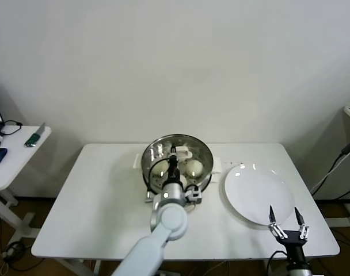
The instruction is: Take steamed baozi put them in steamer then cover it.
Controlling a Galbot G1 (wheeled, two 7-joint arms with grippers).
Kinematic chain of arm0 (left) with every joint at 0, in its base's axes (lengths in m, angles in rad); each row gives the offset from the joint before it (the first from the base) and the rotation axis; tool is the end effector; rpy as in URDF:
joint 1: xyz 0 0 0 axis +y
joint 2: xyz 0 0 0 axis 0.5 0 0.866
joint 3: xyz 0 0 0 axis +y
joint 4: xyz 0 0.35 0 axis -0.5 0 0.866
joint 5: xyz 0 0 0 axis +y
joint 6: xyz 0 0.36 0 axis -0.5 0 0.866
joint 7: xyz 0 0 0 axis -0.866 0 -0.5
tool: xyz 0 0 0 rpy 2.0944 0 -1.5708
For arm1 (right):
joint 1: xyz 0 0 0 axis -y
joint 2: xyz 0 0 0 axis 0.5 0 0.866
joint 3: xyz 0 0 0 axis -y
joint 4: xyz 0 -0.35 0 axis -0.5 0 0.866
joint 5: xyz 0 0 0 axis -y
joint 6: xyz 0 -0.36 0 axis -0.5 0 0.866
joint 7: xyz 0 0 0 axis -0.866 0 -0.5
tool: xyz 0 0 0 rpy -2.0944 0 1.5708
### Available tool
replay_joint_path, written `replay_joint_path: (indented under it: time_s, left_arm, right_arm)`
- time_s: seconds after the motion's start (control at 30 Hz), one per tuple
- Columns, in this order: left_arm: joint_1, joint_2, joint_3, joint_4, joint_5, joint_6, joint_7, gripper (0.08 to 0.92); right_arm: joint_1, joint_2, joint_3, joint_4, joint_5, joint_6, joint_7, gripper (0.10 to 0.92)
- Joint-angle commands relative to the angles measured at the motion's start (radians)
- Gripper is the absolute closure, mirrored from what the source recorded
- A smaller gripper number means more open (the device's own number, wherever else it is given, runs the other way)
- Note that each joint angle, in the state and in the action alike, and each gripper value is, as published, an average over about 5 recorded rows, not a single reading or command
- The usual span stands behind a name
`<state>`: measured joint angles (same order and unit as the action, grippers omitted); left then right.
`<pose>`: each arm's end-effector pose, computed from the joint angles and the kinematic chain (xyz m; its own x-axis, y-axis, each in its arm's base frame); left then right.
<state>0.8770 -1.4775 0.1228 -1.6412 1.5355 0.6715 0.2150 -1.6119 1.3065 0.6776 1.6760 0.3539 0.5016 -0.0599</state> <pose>0.3407 -0.1851 -0.2899 -0.9996 -0.0262 0.0095 0.0099 -0.0175 0.9998 0.1452 -0.1346 -0.4318 -0.9933 0.0803 -0.0836 0.0795 0.9968 0.0125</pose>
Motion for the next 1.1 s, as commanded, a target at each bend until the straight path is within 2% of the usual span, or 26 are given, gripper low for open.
replay_joint_path:
  time_s: [0.03, 0.2, 0.77, 0.87, 0.97, 1.1]
  left_arm:
    - [-0.007, 0.01, 0.009, -0.016, -0.016, 0.003, 0.006, 0.841]
    - [-0.016, 0.021, 0.022, -0.047, -0.039, 0.014, 0.023, 0.725]
    - [0.028, 0.054, 0.071, -0.208, -0.085, 0.033, 0.041, 0.235]
    - [0.052, 0.085, 0.068, -0.258, -0.107, 0.03, 0.038, 0.188]
    - [0.087, 0.123, 0.052, -0.325, -0.176, 0.015, 0.012, 0.179]
    - [0.126, 0.171, -0.036, -0.402, -0.504, -0.078, -0.1, 0.177]
  right_arm:
    - [0.003, 0.0, -0.001, -0.001, -0.005, -0.003, -0.003, 0.203]
    - [0.008, 0.002, -0.002, -0.001, -0.01, -0.005, -0.006, 0.203]
    - [0.007, 0.01, -0.005, -0.012, -0.007, -0.011, -0.018, 0.203]
    - [0.008, 0.011, -0.004, -0.011, -0.006, -0.017, -0.017, 0.203]
    - [0.008, 0.012, -0.007, -0.004, 0.007, -0.032, -0.001, 0.203]
    - [0.001, 0.011, -0.015, 0.023, 0.032, -0.069, 0.055, 0.203]
